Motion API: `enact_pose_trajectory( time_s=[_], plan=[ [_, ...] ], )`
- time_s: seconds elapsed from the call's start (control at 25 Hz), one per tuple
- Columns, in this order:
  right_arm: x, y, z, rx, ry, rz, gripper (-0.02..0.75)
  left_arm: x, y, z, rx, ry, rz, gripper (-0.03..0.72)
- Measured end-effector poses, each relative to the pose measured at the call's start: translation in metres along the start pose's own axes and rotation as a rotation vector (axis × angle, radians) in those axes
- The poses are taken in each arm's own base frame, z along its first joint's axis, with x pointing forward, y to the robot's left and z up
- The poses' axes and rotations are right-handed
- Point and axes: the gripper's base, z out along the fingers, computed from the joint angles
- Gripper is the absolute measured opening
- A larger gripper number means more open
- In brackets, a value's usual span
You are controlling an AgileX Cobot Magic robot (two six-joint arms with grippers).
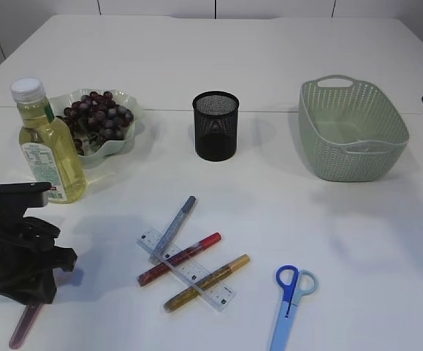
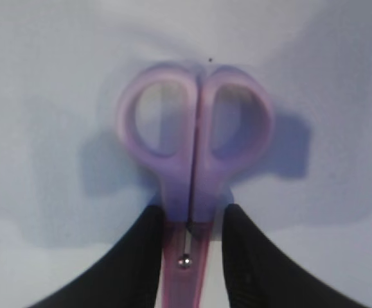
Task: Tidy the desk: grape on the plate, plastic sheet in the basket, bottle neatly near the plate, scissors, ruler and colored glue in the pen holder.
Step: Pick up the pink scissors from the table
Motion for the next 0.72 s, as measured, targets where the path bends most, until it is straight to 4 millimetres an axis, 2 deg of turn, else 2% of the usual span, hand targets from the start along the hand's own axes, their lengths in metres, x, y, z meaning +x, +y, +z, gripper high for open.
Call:
enact_pose_trajectory(
  time_s=[0.72],
  plan=[
    [0.0000,0.0000,0.0000,0.000,0.000,0.000,0.531,-0.0031,-0.0007,0.0012,0.007,-0.027,-0.004,0.239]
  ],
)
